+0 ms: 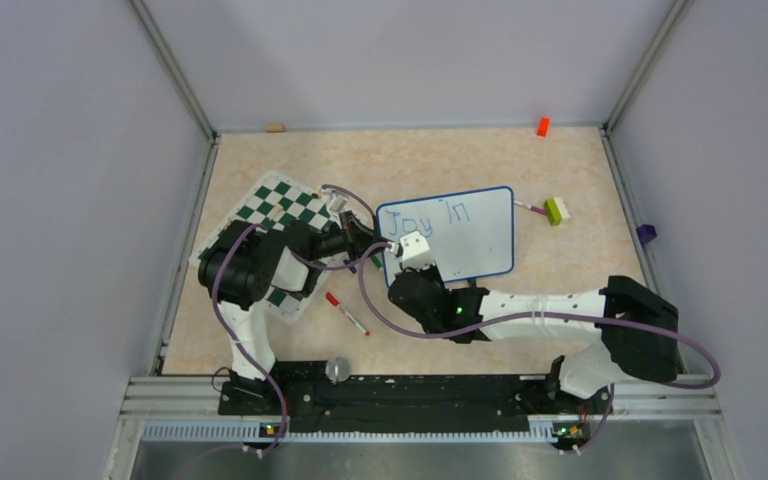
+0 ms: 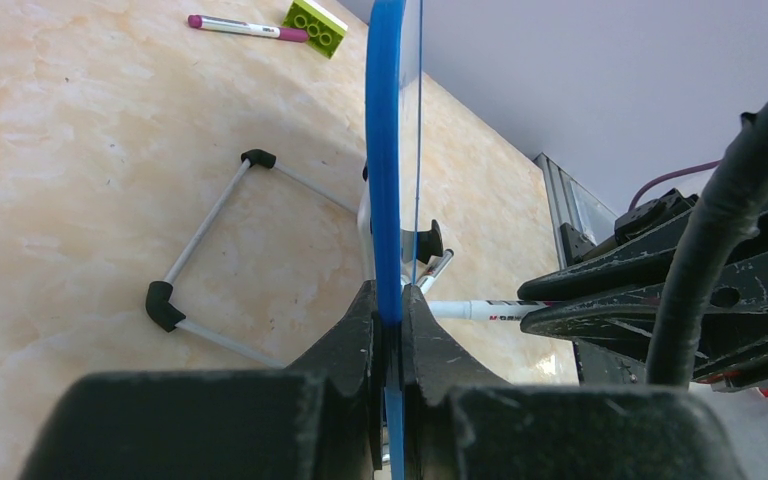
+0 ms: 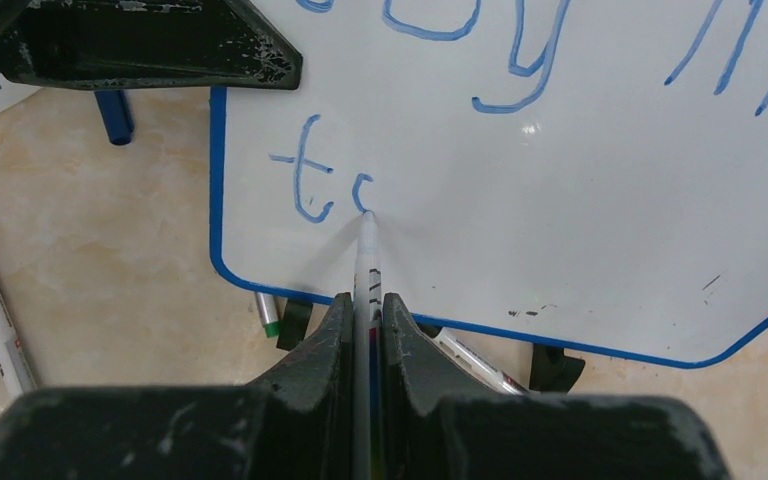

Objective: Write a sentence on the whiteboard

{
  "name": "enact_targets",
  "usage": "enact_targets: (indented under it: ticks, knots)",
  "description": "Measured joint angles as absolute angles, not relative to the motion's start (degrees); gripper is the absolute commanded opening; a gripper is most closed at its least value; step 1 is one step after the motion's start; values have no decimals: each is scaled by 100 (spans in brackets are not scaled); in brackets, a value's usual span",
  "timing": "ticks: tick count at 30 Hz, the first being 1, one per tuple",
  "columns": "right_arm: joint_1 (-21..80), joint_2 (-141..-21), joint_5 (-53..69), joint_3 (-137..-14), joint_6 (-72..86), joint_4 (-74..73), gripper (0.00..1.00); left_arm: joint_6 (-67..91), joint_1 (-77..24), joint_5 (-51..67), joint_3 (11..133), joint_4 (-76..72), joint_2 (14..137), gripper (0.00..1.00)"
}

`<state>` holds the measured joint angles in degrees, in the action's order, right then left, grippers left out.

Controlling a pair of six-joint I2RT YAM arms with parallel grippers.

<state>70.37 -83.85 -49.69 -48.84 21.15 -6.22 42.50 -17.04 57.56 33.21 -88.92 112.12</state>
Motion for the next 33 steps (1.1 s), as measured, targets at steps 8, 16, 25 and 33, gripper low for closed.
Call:
enact_targets:
  ticks: [8,16,25,33]
  knots:
    - [7037,-8385,-5166,-4886,2320,-733,0,4250,-1704,5756,3321,-8892,11212,0]
    - [7037,-8383,-5330,-4884,2318,-679,0,4252,-1704,5754,3321,-8890,11212,0]
    - [7030,-8285,-5371,-4729,2161,-211,0,4250,-1704,5760,3321,-8895,11212,0]
    - [7028,-8285,-5275,-4729,2012,45,0,4250,-1704,5763,3321,-8897,11212,0]
